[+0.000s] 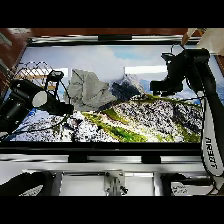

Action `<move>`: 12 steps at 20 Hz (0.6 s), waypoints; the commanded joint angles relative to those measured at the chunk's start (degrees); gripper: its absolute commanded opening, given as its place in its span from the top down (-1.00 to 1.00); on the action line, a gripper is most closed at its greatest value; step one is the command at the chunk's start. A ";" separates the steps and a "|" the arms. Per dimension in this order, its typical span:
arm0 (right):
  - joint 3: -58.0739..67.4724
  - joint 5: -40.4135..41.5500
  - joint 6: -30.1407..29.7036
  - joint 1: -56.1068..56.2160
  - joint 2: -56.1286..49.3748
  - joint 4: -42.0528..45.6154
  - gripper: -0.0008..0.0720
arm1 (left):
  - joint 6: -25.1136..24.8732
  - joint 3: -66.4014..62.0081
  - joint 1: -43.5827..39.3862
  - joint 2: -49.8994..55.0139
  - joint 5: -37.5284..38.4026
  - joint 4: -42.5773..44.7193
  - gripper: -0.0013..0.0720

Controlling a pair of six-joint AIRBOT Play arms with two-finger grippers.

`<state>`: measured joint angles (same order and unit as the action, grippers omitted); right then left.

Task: Fold the shirts.

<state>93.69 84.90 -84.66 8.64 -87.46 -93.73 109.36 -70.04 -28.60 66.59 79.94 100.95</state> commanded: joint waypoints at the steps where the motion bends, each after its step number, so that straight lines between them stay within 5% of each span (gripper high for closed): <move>1: 0.00 -4.07 1.14 0.04 0.00 -1.77 -0.31 | -0.07 0.04 0.00 0.13 -2.73 0.02 0.87; 5: 0.00 0.98 0.96 0.04 0.00 -1.95 -0.31 | 0.04 0.02 0.00 1.22 -20.79 -0.09 0.87; 7: -0.02 3.82 -3.37 0.04 0.00 -1.62 0.29 | 0.00 0.02 0.00 1.33 -24.06 -3.04 0.87; 8: -0.02 4.85 -3.45 0.04 0.00 -1.03 0.41 | 0.00 0.02 0.00 1.36 -25.31 -4.15 0.87; 12: -0.02 5.09 -3.45 0.04 0.00 1.70 0.41 | 0.00 0.00 -0.02 1.36 -29.97 -9.09 0.87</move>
<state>93.69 88.75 -87.29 8.64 -87.46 -93.58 109.36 -70.02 -28.60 67.85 54.61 95.90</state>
